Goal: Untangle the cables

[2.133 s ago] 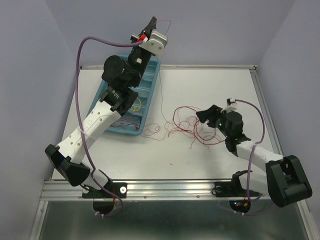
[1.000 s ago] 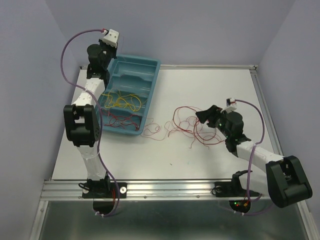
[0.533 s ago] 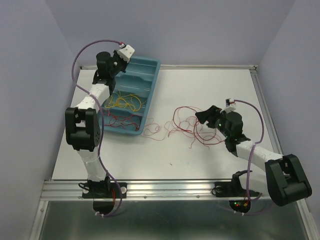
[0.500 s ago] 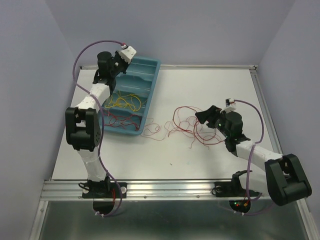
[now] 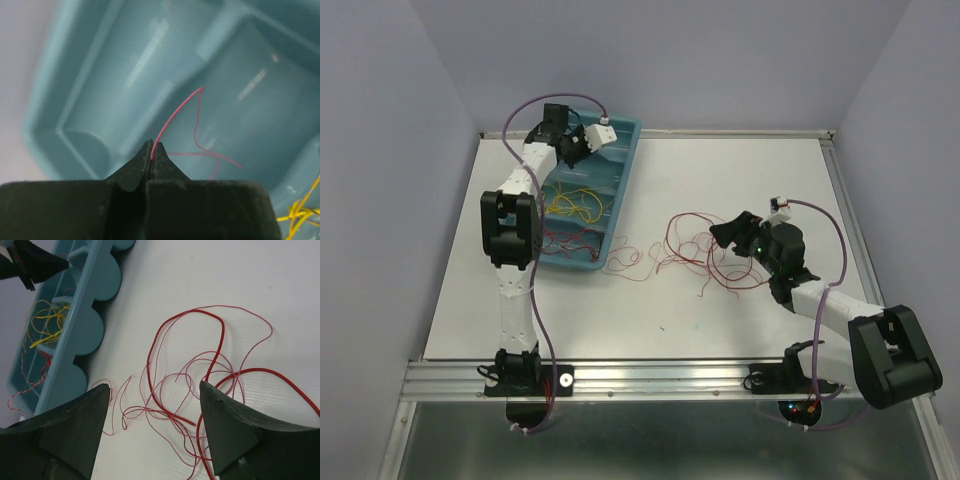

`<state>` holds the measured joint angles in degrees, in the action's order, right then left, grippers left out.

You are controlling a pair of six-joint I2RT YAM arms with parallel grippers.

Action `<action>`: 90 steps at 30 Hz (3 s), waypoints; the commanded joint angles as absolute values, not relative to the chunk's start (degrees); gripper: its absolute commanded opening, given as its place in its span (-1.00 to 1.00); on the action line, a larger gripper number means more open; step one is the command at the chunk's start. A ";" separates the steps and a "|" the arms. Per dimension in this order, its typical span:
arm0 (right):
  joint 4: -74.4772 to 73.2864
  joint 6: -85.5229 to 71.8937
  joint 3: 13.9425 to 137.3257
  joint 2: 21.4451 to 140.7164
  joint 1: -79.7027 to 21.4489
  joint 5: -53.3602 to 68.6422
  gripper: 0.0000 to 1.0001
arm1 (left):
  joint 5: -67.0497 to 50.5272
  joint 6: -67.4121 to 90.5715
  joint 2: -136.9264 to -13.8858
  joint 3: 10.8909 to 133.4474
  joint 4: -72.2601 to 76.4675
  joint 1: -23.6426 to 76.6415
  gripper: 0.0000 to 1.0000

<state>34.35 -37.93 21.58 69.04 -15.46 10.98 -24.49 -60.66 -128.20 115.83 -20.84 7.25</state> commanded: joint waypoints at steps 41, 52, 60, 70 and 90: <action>21.19 -35.07 31.64 80.34 -16.44 3.26 0.26 | -30.40 -8.30 -81.14 67.09 18.41 27.86 0.40; 16.97 -31.20 30.93 73.11 -16.52 -7.55 0.26 | -30.76 -7.56 -76.55 53.88 26.28 28.83 0.43; 16.26 -33.04 36.56 84.97 -16.44 -3.79 -0.16 | -32.87 -7.21 -76.99 52.91 27.33 29.00 0.43; 25.82 -32.78 32.36 75.70 -16.61 11.67 -0.99 | -38.22 -8.09 -78.13 52.74 27.68 29.18 0.43; 53.52 -35.86 19.60 52.82 -22.06 35.16 -0.99 | -41.14 -9.40 -78.31 48.60 33.75 37.71 0.48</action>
<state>48.38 -35.22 20.60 53.47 -21.12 33.21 -43.64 -9.74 -78.89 49.47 28.10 37.87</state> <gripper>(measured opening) 0.020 0.742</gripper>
